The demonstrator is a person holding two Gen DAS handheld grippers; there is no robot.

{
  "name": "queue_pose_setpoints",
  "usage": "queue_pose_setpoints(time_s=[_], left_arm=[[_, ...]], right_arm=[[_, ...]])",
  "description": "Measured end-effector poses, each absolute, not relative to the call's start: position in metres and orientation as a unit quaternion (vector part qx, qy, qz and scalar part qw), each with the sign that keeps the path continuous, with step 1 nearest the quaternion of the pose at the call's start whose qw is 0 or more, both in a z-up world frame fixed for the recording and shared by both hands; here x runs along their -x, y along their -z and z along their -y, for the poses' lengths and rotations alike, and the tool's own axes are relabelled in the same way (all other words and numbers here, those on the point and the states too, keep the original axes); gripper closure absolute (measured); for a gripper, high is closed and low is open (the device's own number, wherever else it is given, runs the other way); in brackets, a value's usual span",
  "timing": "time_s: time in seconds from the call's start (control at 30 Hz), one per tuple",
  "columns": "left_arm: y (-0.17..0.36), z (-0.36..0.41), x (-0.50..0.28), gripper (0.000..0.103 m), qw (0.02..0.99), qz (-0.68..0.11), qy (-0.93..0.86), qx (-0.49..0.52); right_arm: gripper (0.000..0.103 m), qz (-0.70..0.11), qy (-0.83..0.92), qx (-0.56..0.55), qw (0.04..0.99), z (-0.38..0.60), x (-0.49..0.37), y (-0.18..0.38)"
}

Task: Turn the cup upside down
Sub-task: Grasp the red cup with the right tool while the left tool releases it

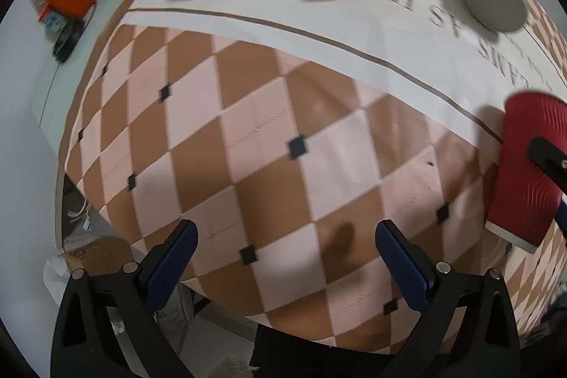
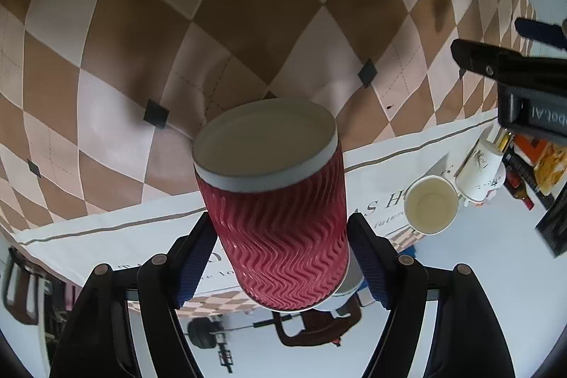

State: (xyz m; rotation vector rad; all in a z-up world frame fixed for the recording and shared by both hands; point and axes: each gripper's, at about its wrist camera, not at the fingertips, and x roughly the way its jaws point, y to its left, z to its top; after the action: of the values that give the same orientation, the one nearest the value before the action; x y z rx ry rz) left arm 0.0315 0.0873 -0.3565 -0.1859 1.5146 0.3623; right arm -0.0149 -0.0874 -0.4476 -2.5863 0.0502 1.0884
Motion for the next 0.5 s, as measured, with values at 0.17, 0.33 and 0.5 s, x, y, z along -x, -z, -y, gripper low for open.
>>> queue_pose_setpoints(time_s=[0.17,0.33,0.5], left_arm=[[0.355,-0.112,-0.025,0.001,0.708,-0.674,-0.185,0.098],[0.352,-0.125,-0.025,0.001,0.713,-0.667,-0.193,0.096],[0.339,-0.117,-0.04,0.001,0.722,-0.662,-0.184,0.084]], right_arm=[[0.028,-0.141,-0.39,0.877,0.242,0.066,0.0,0.431],[0.028,-0.324,-0.374,0.797,0.347,0.041,-0.033,0.414],[0.028,-0.493,-0.333,0.682,0.426,0.045,-0.08,0.4]])
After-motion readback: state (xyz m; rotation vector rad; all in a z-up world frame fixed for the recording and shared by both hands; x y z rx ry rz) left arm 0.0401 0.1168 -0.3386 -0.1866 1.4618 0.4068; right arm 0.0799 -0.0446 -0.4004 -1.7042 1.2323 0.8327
